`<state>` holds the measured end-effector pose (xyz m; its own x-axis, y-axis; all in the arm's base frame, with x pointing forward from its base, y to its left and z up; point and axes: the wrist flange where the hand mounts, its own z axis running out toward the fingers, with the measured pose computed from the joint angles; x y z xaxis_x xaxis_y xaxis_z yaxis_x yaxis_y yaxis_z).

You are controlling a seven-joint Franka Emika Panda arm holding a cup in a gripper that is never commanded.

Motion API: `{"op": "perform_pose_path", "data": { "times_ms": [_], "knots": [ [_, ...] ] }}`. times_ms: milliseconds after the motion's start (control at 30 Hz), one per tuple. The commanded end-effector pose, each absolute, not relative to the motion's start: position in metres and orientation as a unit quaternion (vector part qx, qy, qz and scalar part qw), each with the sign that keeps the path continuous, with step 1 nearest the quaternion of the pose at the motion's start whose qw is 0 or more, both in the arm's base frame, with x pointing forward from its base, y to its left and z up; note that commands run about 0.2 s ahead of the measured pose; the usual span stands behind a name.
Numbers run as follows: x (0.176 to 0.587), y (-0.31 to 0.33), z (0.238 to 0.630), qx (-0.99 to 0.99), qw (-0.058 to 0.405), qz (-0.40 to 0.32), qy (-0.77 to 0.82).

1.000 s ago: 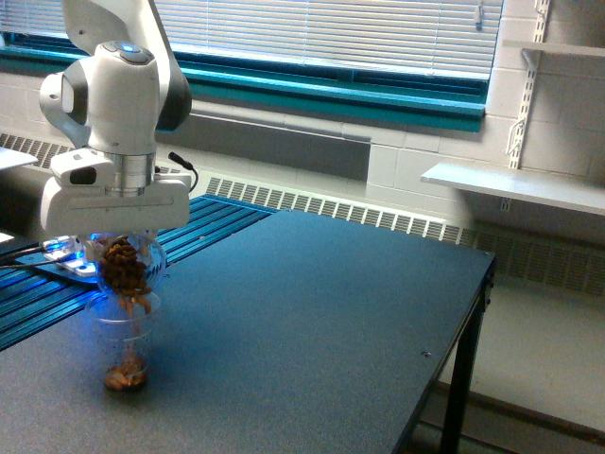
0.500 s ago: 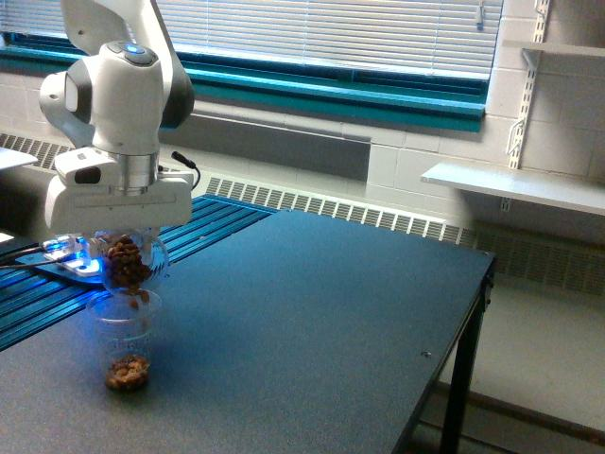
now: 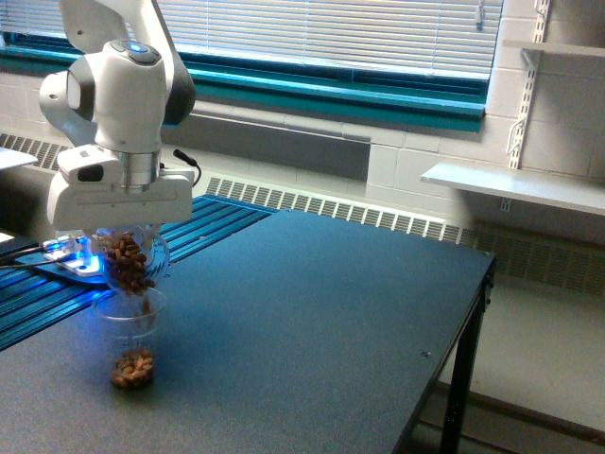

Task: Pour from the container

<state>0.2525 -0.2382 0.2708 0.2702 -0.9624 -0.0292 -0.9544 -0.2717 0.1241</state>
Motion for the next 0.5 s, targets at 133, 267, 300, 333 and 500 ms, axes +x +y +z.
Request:
{"op": "perform_pose_path", "data": {
  "times_ms": [133,267,300,333,500],
  "knots": [
    [0.2473,-0.2417,0.2746,0.794,0.042,-0.048,-0.605],
    [0.2452,-0.2431,0.2747,0.792,0.04,-0.049,-0.608],
    [0.2446,-0.2436,0.2746,0.791,0.04,-0.049,-0.608],
    [0.2438,-0.244,0.2744,0.79,0.04,-0.05,-0.609],
    [0.2405,-0.2454,0.2738,0.789,0.041,-0.053,-0.611]
  ]
}}
